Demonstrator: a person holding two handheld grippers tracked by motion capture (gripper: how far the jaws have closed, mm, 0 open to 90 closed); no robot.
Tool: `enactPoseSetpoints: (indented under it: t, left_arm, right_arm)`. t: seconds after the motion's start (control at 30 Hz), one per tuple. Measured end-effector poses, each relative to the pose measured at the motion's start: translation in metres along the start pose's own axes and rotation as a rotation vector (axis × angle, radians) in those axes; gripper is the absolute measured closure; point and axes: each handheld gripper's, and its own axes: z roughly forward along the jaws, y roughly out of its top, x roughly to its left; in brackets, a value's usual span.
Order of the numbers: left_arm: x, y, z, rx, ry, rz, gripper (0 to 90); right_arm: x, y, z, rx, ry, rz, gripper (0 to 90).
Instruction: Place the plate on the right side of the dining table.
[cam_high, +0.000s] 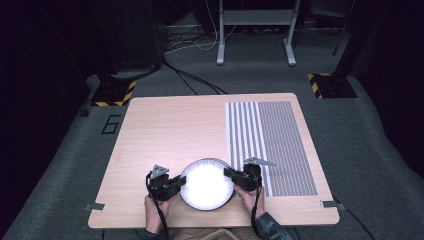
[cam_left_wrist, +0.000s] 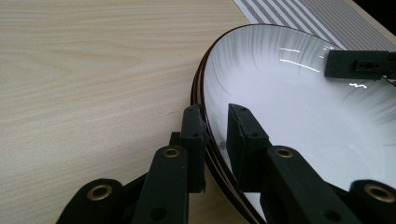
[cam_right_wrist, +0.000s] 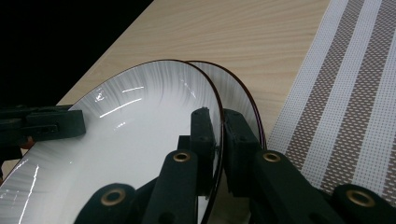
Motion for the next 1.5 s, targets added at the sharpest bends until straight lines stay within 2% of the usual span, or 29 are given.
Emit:
enactPoseSetpoints:
  t: [0.23, 0.43, 0.53, 0.63, 0.83, 1.23, 1.5]
  left_arm:
    - [-0.003, 0.001, 0.000, -0.038, -0.026, -0.010, 79.1]
    - [-0.006, 0.002, 0.001, -0.060, -0.031, -0.024, 80.6]
    - [-0.006, 0.003, 0.000, -0.085, -0.036, -0.035, 81.6]
    - [-0.007, 0.004, 0.000, -0.097, -0.036, -0.038, 82.2]
    - [-0.008, 0.010, -0.003, -0.131, -0.029, -0.032, 83.5]
    - [-0.014, 0.020, -0.005, -0.151, -0.033, 0.009, 84.6]
    - [-0.023, 0.031, -0.003, -0.165, -0.054, 0.028, 84.7]
  right_arm:
    - [0.004, 0.003, -0.008, -0.087, -0.011, -0.041, 85.3]
    - [0.004, 0.007, -0.014, -0.127, -0.016, -0.056, 85.6]
    - [0.006, 0.008, -0.017, -0.145, -0.015, -0.079, 85.5]
    - [0.008, 0.009, -0.019, -0.157, -0.016, -0.089, 85.4]
    - [0.015, 0.012, -0.026, -0.179, -0.015, -0.140, 85.2]
    - [0.015, 0.016, -0.033, -0.181, -0.024, -0.151, 85.3]
    - [0.013, 0.022, -0.045, -0.206, -0.035, -0.154, 85.4]
